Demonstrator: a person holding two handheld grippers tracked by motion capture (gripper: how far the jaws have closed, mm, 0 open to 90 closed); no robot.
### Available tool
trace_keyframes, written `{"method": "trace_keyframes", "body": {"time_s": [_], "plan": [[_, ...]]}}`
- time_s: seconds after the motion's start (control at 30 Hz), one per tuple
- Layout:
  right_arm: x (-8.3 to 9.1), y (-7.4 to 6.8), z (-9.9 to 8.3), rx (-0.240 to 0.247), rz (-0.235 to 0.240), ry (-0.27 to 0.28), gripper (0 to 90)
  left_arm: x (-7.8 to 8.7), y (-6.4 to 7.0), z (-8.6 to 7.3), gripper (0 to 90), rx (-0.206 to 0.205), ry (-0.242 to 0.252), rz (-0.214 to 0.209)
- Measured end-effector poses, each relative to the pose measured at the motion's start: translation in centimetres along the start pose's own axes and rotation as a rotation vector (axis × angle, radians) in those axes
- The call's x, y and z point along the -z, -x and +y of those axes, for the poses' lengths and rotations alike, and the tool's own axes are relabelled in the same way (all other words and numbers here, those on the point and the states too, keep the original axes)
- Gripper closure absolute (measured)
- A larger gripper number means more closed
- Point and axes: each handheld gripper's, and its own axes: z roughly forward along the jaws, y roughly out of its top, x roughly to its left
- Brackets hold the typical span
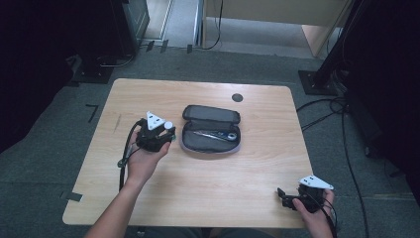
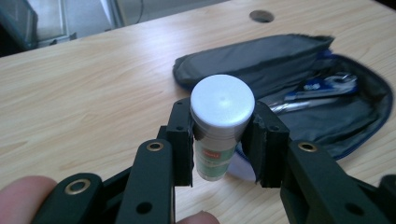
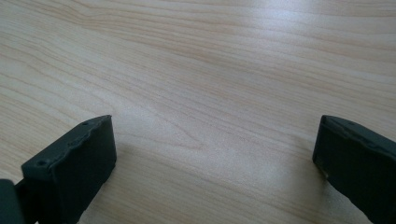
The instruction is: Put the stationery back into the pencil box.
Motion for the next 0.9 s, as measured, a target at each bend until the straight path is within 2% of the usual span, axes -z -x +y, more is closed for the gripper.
{"method": "trace_keyframes", "body": {"time_s": [0.07,0.23,0.43,0.6,0.9], "plan": [[0.0,0.0,0.0,-0.002,0.001,-0.001,0.0,-0.1,0.5,0.4,65.7,0.005,0.011,-0.015],[0.0,0.0,0.0,0.002,0.007,-0.001,0.0,-0.4,2.1,1.0,65.7,-0.024,0.038,-0.049],[0.0,0.0,0.0,0.009,0.008,0.002,0.0,-1.7,3.7,1.5,65.7,-0.048,0.034,-0.067],[0.0,0.0,0.0,0.01,0.008,0.003,0.0,-3.2,4.5,1.4,65.7,-0.038,0.019,-0.089],[0.0,0.0,0.0,0.013,0.01,0.003,0.0,-5.6,6.9,1.0,65.7,-0.033,0.014,-0.148]]}}
